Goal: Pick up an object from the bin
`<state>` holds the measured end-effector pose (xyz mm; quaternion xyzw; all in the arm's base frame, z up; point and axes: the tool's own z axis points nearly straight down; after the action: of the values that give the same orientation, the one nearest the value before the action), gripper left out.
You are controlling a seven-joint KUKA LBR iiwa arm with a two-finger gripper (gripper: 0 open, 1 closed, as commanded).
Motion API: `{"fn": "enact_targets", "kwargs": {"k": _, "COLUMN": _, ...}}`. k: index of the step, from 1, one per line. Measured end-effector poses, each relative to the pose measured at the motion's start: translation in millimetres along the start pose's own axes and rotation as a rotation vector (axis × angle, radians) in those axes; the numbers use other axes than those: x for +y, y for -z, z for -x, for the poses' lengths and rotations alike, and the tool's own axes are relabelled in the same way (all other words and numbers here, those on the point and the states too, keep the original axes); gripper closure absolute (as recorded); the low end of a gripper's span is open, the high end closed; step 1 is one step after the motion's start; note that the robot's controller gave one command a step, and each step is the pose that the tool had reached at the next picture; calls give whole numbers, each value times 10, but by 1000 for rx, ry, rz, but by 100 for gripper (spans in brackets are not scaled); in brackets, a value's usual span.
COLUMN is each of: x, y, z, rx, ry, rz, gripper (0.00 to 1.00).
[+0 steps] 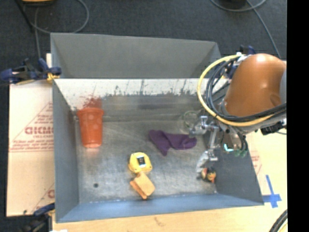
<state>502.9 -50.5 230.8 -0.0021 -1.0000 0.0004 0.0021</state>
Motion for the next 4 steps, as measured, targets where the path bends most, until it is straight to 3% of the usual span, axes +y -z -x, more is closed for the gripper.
{"fn": "enact_targets", "kwargs": {"k": 1, "x": 0, "y": 38, "z": 15, "rx": -8, "ry": 2, "rz": -1, "gripper": 0}}
{"fn": "enact_targets", "kwargs": {"k": 2, "x": 54, "y": -475, "z": 39, "rx": -15, "ry": -28, "rz": 1, "gripper": 0}}
{"fn": "enact_targets", "kwargs": {"k": 3, "x": 258, "y": -1150, "z": 224, "rx": -12, "ry": 15, "rz": -1, "gripper": 0}}
{"fn": "enact_targets", "kwargs": {"k": 4, "x": 290, "y": -1318, "z": 251, "rx": 0, "ry": -47, "rz": 2, "gripper": 0}}
